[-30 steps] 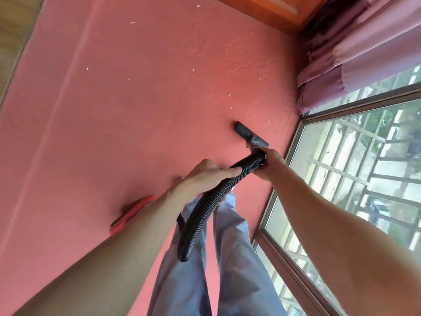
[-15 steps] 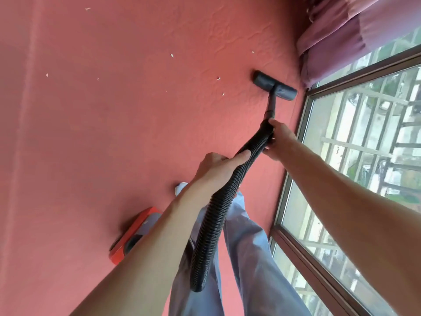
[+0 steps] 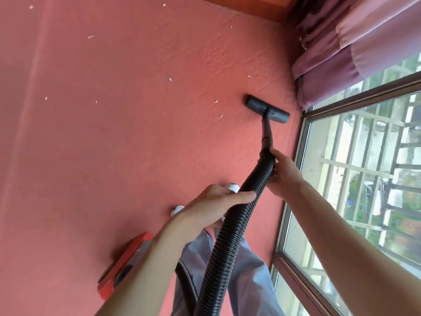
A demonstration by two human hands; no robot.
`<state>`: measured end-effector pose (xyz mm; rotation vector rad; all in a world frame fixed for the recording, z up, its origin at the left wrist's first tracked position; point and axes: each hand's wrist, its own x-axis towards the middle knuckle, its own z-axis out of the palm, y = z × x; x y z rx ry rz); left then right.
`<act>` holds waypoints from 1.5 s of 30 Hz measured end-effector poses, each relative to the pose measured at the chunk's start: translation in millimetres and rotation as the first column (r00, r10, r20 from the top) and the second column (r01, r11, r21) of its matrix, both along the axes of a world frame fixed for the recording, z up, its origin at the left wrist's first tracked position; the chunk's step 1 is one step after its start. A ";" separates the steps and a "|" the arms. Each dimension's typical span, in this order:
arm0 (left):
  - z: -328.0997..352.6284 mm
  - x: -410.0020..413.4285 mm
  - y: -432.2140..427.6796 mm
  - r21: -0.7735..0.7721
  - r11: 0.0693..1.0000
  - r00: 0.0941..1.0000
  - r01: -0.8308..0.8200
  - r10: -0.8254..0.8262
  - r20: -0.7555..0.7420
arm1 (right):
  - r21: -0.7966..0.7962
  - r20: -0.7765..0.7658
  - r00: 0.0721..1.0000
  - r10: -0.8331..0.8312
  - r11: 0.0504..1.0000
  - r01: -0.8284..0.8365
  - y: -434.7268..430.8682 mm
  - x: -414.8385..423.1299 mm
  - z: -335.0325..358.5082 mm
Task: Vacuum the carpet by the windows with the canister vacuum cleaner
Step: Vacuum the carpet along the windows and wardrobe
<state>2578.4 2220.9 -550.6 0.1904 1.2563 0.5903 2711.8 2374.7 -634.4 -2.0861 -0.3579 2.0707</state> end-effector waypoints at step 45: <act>20.3 -43.3 -97.2 0.060 0.966 0.941 -0.253 0.231 0.247 | 0.029 -0.074 0.950 0.303 0.953 -0.302 -70.0 -63.0 10.9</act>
